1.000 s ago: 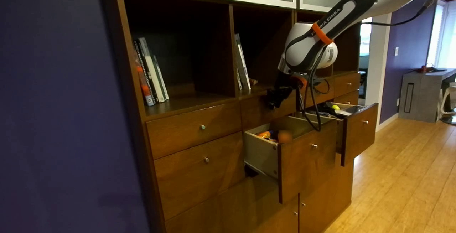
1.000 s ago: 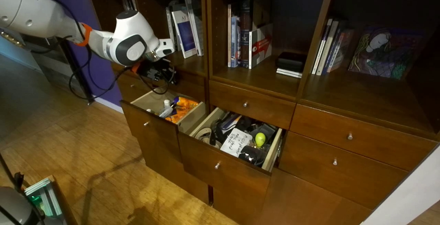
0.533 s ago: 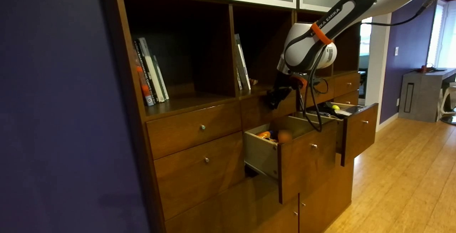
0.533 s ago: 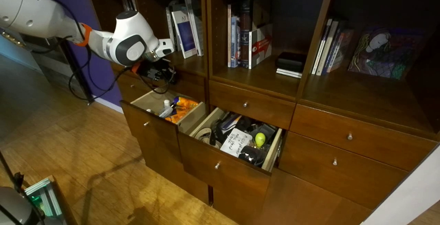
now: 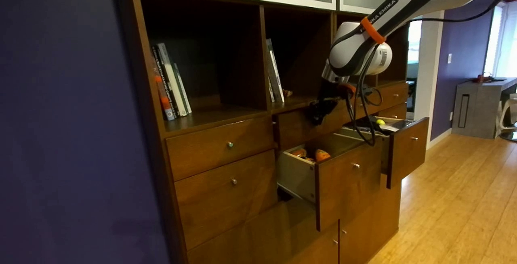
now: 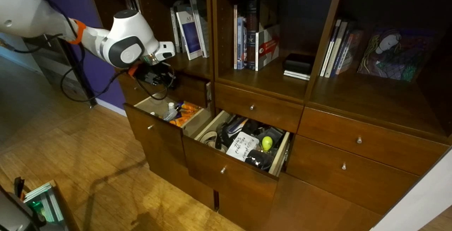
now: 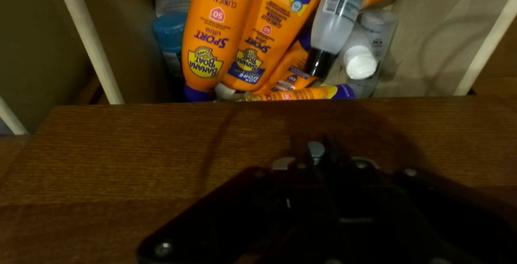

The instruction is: Open the second last left top drawer of the cabinet

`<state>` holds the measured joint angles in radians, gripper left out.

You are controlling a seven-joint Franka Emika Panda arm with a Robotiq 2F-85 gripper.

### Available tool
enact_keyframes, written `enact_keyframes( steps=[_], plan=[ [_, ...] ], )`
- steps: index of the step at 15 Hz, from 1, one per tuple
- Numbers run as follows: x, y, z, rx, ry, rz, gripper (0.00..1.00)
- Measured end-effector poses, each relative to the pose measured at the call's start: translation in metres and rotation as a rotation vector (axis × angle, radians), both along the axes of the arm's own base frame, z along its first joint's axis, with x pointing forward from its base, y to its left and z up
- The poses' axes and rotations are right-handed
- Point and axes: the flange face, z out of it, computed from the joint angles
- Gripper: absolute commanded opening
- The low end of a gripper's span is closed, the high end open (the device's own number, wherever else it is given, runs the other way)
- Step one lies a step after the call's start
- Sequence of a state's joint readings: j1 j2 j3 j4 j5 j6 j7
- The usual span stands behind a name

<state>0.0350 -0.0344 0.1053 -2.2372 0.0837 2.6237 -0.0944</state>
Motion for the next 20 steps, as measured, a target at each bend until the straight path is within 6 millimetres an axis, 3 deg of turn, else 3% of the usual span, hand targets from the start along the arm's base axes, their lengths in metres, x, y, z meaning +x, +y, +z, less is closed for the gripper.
enact_keyframes(
  steps=[8,14,15,16,20],
  plan=[
    [-0.087,-0.019,0.003,0.013,0.113,-0.011,0.04],
    [-0.122,-0.027,0.005,0.006,0.167,-0.002,0.04],
    [-0.124,-0.028,0.005,0.004,0.17,0.0,0.39],
    [-0.125,-0.028,0.005,0.004,0.172,0.002,0.4],
    [-0.133,-0.03,-0.01,-0.008,0.232,0.009,0.66]
  ],
)
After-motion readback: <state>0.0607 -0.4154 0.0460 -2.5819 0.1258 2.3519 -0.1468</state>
